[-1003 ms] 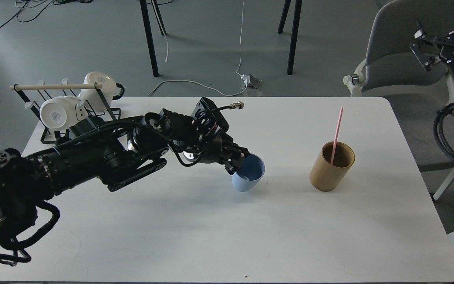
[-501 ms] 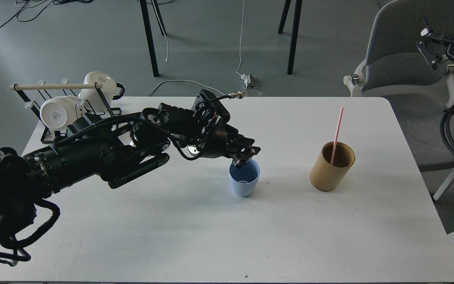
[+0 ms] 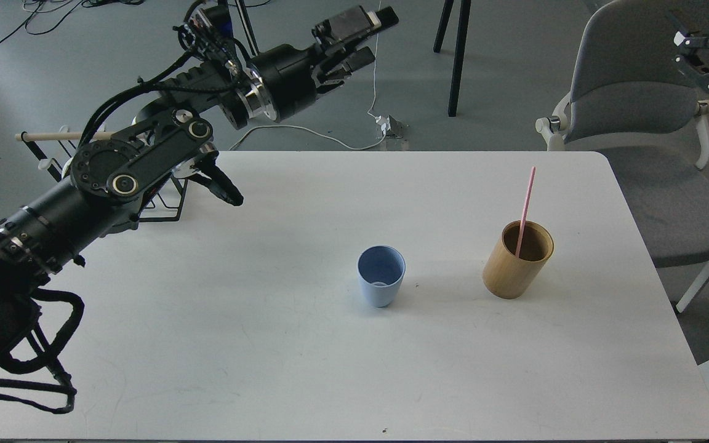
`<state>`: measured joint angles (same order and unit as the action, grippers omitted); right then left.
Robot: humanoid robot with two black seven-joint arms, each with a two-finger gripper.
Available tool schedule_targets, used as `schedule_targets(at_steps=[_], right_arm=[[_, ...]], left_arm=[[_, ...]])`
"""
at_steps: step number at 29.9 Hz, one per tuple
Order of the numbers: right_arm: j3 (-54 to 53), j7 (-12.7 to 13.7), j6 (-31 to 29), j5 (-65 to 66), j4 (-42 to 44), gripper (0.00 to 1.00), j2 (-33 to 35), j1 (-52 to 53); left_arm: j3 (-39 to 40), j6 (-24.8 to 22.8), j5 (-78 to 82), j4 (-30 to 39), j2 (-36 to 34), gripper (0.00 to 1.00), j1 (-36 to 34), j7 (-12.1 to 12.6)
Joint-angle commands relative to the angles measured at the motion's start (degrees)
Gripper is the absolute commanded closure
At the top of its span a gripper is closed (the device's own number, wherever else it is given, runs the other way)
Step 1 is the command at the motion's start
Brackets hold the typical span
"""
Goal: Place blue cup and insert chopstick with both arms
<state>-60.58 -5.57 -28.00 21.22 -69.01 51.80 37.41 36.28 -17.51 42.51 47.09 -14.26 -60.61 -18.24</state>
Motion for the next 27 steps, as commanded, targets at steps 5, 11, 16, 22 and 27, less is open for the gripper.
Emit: schedule_targets(at_steps=[5,11,16,22,27], right_arm=[[4.76,6.44,0.0,18.41,-6.04,0.01,1.02,6.96],[14.68,6.62,0.14,27.9,-6.49,0.01,2.95,16.01],[24.26,6.62,0.14,37.12,-8.51,0.01,3.65,20.68],[35.25,6.62,0.32,53.73,-11.24,0.01,4.18,20.51],[40.44,6.53,3.39,57.18,-10.45,0.02,3.66,19.46]], left_arm=[[2.65,-4.19,-30.7,-0.42,-3.04,0.01,1.81,0.05],[5.72,-9.8,-44.53,-0.95,-9.11,0.01,7.87,0.13],[5.99,-10.49,-45.15,-7.87,-10.96,0.01,8.58,0.22],[5.9,-10.49,-45.15,-12.46,-10.7,0.01,9.01,-0.04],[5.99,-10.49,-45.15,-12.46,-10.26,0.0,9.28,-0.04]])
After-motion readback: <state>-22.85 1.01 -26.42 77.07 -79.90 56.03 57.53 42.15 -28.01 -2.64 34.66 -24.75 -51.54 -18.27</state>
